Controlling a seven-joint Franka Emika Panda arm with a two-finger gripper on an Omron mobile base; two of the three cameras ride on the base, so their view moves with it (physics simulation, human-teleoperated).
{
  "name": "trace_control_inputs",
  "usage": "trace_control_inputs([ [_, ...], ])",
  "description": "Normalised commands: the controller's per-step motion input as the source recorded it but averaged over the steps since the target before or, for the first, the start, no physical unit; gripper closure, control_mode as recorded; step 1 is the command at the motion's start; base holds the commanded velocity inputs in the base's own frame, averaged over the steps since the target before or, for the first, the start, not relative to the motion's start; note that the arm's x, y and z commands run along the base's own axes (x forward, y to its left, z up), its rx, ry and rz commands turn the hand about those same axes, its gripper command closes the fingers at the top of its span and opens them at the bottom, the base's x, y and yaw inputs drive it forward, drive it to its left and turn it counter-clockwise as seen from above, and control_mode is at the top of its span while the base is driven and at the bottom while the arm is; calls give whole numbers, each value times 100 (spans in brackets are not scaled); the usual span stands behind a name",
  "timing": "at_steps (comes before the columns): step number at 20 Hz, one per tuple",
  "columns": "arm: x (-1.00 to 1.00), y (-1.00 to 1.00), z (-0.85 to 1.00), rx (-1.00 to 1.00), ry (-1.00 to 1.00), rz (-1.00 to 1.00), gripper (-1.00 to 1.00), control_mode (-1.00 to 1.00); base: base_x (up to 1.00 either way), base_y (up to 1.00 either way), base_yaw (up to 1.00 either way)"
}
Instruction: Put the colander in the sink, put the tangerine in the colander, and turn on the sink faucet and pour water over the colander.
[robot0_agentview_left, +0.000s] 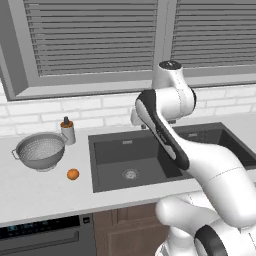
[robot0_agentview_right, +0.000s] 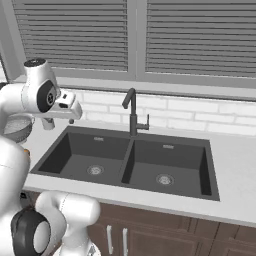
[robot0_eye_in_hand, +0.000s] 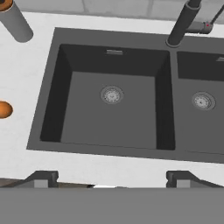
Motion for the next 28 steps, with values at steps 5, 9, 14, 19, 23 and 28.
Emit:
trace_control_inputs([
  [5,0,87,-25,6,1,-10,-100,-100,0,0,0],
  [9,3,95,-13,1,0,-19,-100,-100,0,0,0],
  [14,13,82,-5,2,0,-16,-100,-100,0,0,0],
  [19,25,67,-4,8,1,-20,-100,-100,0,0,0],
  [23,32,59,-13,14,0,-19,-100,-100,0,0,0],
  [28,27,48,-28,19,0,-4,-100,-100,0,0,0],
])
